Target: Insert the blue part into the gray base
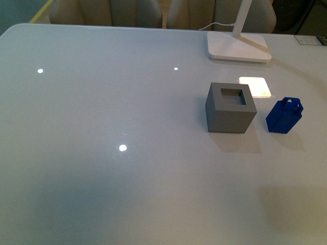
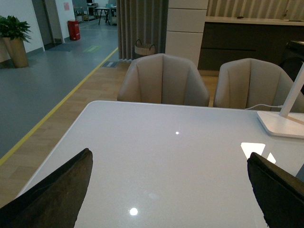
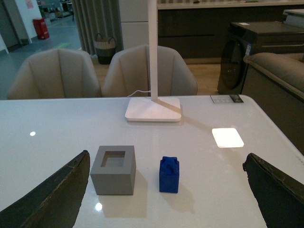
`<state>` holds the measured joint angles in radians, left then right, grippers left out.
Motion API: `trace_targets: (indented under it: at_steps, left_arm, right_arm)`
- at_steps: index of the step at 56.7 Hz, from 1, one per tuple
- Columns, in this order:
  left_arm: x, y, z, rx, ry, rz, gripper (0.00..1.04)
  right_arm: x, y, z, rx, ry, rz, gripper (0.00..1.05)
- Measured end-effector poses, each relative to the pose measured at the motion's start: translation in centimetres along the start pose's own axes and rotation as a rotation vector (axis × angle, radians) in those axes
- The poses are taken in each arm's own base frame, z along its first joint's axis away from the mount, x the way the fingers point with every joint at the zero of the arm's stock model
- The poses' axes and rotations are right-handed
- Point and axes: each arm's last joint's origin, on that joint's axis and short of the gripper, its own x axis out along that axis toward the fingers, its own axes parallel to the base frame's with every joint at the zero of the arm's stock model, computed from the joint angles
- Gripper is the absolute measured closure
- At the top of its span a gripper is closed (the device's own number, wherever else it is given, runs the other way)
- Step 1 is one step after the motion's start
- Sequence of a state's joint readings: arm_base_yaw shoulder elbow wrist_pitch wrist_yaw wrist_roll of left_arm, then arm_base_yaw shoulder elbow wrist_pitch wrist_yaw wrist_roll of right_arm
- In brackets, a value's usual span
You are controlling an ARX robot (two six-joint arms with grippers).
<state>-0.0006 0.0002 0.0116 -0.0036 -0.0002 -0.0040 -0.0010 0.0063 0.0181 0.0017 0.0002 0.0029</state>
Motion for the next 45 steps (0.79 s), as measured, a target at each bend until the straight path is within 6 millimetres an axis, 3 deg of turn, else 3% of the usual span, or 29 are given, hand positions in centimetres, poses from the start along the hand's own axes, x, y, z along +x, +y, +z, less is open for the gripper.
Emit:
trace_targets:
  at_steps: [45]
  left_arm:
    - [0.00, 0.00, 0.00, 0.000, 0.000, 0.000, 0.07]
  right_arm:
    - [0.05, 0.03, -0.11, -0.014, 0.034, 0.013, 0.09]
